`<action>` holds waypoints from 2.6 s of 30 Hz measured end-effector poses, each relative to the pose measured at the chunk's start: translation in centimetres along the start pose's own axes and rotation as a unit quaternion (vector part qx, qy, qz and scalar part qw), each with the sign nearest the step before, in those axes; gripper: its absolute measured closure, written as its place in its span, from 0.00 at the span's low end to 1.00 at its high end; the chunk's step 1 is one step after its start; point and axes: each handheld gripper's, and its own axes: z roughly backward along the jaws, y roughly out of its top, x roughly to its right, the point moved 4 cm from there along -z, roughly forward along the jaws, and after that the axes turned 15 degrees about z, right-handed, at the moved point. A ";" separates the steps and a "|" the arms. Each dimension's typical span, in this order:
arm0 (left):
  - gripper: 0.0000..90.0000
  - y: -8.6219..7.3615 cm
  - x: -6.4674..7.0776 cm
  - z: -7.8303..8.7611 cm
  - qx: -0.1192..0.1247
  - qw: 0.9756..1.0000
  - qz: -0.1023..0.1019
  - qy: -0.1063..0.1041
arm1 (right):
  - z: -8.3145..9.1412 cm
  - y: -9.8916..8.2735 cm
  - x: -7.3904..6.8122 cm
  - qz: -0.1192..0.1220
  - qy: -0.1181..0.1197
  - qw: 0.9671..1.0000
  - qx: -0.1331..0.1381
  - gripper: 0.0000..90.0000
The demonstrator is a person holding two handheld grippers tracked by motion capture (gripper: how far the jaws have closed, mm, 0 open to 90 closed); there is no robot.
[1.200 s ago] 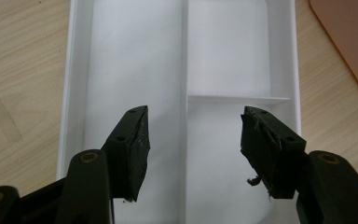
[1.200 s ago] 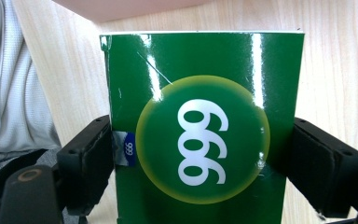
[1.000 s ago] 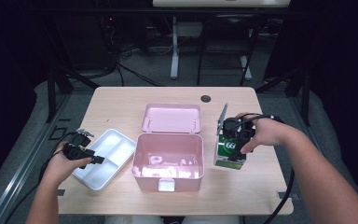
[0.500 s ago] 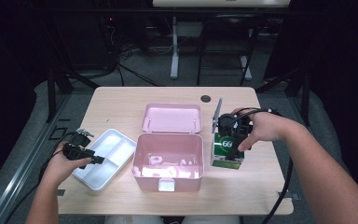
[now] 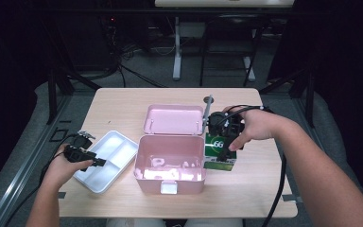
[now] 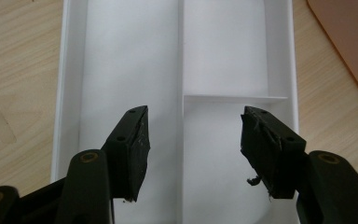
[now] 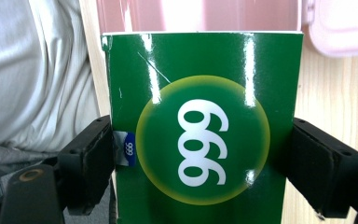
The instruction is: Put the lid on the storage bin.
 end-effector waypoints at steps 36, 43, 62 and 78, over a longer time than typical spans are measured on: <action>0.47 0.0 0.0 -0.2 -0.004 1.000 -0.001 0.000 | -3.9 7.4 1.5 0.034 -0.003 0.999 -0.003 0.18; 0.47 0.0 -0.1 -0.2 -0.003 1.000 0.000 -0.001 | -6.3 7.1 1.9 0.041 -0.006 0.999 -0.014 0.18; 0.47 0.0 -0.1 -0.3 -0.005 1.000 0.000 0.001 | -10.9 6.8 2.8 0.031 -0.003 1.000 -0.007 0.17; 0.47 0.0 -0.1 -0.3 -0.005 1.000 0.001 0.001 | -11.6 6.6 2.8 0.029 -0.001 0.999 -0.024 0.16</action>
